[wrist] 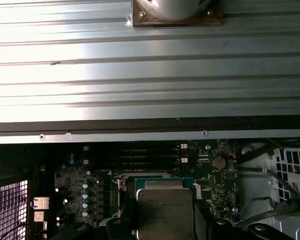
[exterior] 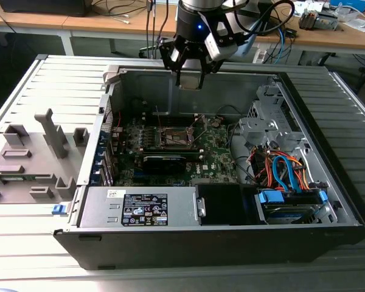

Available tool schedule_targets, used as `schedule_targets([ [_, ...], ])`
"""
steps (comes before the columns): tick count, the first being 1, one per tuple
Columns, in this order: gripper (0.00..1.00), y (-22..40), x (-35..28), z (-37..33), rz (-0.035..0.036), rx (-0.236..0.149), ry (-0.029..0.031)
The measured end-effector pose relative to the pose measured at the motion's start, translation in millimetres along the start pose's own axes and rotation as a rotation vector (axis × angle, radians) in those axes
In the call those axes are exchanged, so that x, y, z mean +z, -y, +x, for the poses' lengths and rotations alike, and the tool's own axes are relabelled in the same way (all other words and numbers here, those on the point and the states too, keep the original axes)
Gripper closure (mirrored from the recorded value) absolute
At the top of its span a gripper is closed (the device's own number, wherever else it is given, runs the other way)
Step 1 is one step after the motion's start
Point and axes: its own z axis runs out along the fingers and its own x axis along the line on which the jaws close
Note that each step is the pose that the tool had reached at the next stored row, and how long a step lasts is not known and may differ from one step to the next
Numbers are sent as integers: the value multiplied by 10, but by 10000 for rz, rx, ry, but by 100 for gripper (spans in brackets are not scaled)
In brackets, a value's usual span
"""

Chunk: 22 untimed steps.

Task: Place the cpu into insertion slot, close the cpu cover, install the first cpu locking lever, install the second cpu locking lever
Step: 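Place the cpu into insertion slot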

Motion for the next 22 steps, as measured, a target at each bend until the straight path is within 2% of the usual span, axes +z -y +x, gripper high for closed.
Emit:
schedule_targets([
  [8, 45, 22, 22, 6, 3, 0, 0],
  [22, 45, 57, 52, 33, 71, 0, 2],
])
